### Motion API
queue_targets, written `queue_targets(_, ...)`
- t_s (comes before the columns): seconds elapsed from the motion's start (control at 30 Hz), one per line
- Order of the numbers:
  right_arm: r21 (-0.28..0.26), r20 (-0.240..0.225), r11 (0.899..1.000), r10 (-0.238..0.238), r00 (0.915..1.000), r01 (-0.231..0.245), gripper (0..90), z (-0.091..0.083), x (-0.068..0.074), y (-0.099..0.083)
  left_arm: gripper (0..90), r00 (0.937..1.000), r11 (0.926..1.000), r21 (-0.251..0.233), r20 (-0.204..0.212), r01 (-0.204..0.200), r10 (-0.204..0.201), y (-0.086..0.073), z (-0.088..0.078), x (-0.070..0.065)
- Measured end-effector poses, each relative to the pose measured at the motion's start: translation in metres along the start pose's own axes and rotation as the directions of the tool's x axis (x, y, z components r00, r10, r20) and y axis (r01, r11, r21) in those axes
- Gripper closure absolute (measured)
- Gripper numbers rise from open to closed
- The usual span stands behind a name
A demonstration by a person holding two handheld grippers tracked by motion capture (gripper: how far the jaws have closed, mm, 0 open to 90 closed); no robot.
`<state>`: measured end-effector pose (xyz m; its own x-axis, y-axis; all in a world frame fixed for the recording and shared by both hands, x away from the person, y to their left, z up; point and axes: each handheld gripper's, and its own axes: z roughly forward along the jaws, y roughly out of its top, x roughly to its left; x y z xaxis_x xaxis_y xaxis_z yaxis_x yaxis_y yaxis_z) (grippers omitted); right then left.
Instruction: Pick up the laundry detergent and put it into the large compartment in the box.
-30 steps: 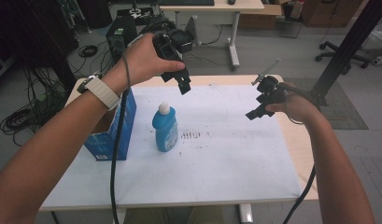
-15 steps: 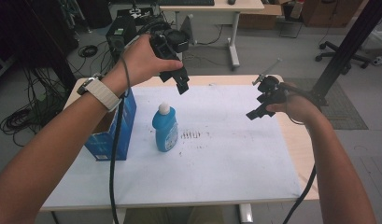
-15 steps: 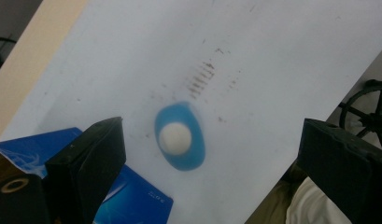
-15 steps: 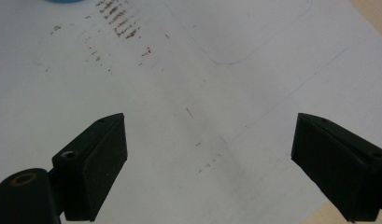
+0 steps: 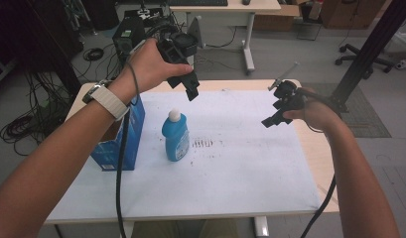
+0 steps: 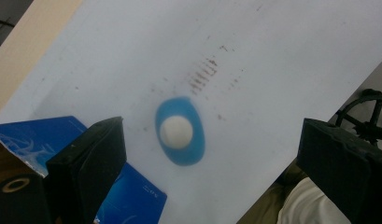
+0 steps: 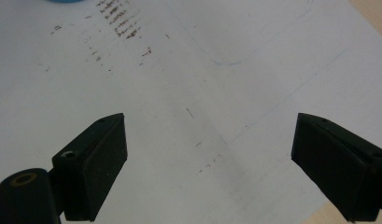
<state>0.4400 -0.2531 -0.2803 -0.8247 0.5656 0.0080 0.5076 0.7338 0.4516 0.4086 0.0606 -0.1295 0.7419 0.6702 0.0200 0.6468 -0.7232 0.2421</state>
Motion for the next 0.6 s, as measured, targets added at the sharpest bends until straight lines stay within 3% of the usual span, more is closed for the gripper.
queue_targets(0.6, 0.001, -0.002, 1.000, -0.003, 1.0000, 0.003, 10.8, 0.0014, 0.0003, 0.0010, 8.2, 0.9983, 0.9983, 0.003, 0.008, 0.058, -0.058, -0.0069, 0.0094, 0.0092)
